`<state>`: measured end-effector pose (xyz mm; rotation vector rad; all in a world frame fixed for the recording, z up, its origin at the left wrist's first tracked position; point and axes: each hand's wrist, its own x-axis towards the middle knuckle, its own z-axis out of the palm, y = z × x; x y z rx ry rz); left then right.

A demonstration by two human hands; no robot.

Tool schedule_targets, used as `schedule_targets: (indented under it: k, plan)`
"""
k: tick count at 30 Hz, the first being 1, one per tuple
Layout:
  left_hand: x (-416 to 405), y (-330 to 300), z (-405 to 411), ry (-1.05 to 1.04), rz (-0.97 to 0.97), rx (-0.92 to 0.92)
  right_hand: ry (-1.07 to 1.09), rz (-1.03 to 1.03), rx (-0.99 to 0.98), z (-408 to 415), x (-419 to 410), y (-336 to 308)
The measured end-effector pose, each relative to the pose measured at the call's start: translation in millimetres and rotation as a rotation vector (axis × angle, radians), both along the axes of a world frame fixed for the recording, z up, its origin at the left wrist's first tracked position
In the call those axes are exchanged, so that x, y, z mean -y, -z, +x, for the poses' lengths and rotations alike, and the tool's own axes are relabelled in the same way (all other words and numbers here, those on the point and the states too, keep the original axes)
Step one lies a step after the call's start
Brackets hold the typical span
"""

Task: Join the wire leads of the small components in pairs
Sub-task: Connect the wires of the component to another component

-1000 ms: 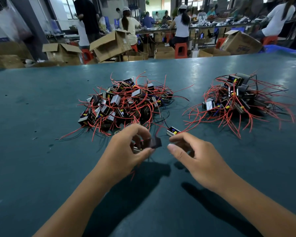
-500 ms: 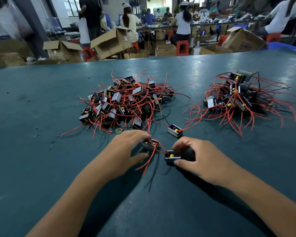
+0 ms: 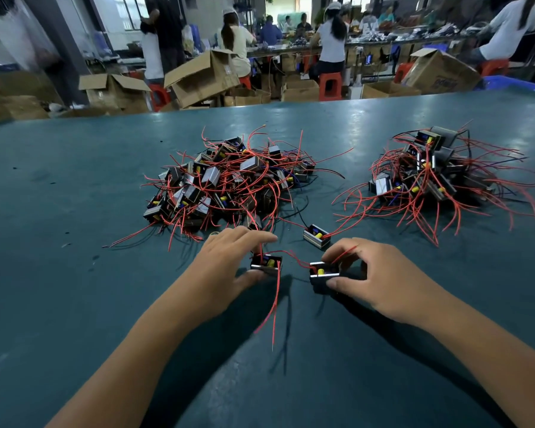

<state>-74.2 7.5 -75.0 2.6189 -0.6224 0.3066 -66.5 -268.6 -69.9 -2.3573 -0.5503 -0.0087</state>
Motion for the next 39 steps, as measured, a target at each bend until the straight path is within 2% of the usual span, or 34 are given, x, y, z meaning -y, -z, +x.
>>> schedule_targets:
  k: [4,8,11,15,17,21,23,24,28,33,39]
  plan:
    - [-12.0,-8.0,-0.3,0.093,-0.050,-0.109,0.081,0.105,0.067,0.8,-0.4,1.3]
    - [-21.8,-10.4,0.9,0.081,-0.021,-0.147,0.144,0.193,0.092,1.1,-2.3,2.7]
    - [-29.7,-11.5,2.7,-0.024,0.092,-0.174,0.211,0.250,0.082,5.2,2.8,0.3]
    - [-36.2,-17.7,0.9,-0.168,0.268,-0.171,0.116,0.196,0.010,3.9,4.0,-1.9]
    - [-35.5,-20.8,-1.5,-0.236,0.268,-0.127,0.069,0.172,-0.003,1.9,1.8,-1.5]
    - [-32.8,-30.8,-6.5,-0.431,-0.043,0.199,-0.007,0.179,-0.012,0.5,1.8,-2.4]
    - [-26.3,-36.0,-9.7,-0.390,-0.115,0.339,-0.073,0.193,-0.032,-0.4,2.3,-4.4]
    - [-19.8,-38.1,-12.0,-0.311,-0.171,0.333,-0.111,0.204,-0.050,-1.4,2.0,-5.9]
    - [9.4,-38.4,-26.2,-0.055,-0.381,0.032,-0.262,0.232,-0.104,-6.7,-2.3,-9.6]
    - [33.9,-28.3,-34.5,0.120,-0.333,-0.300,-0.371,0.270,-0.099,-11.1,-6.3,-13.0]
    - [41.9,-19.7,-35.3,0.098,-0.586,-0.691,-0.416,0.359,-0.160,-12.9,-11.0,-6.5]
